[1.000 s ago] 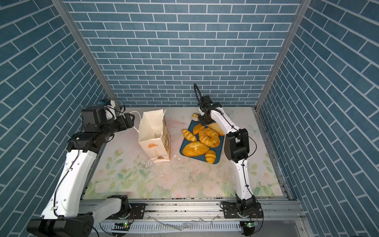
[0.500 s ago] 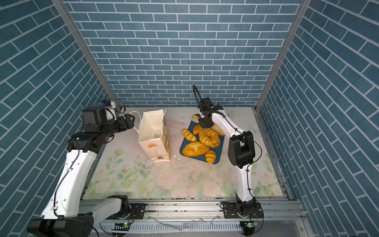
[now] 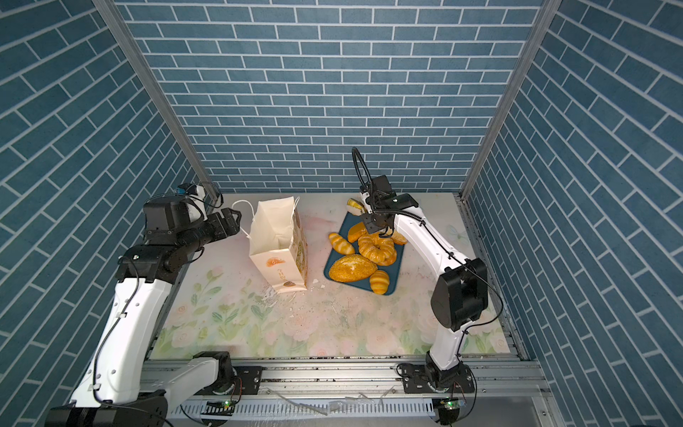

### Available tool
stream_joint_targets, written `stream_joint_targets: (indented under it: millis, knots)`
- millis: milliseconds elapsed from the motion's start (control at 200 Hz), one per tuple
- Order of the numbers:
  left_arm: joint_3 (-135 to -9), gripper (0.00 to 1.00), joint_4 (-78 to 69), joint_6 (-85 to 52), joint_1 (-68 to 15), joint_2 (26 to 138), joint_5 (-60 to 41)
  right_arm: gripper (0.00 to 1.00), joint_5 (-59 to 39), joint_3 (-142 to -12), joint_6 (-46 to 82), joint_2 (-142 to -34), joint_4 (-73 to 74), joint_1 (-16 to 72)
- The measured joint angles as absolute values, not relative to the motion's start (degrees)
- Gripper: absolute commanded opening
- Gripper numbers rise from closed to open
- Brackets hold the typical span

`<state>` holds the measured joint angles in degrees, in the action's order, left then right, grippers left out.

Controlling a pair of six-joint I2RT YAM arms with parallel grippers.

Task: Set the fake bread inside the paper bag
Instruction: 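Carry the bun in the tongs over the bag and release it inside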

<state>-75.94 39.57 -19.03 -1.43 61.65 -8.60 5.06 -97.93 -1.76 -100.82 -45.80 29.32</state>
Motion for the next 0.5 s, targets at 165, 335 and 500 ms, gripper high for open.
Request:
stream_joint_targets:
  millis: [165, 335, 500]
  knots:
    - [-74.72, 0.90, 39.51, -19.77, -1.43, 60.97, -8.60, 0.22, 5.93, -97.73, -1.72, -94.00, -45.80, 30.65]
    - [-74.28, 0.90, 39.38, -20.38, -1.43, 60.27, -8.40, 0.22, 7.35, -98.17, -1.72, -87.72, -46.04, 32.62]
    - [-74.28, 0.90, 39.64, -21.06, -1.43, 60.42, -8.16, 0.22, 7.86, -103.68, -2.37, -87.15, -47.68, 36.01]
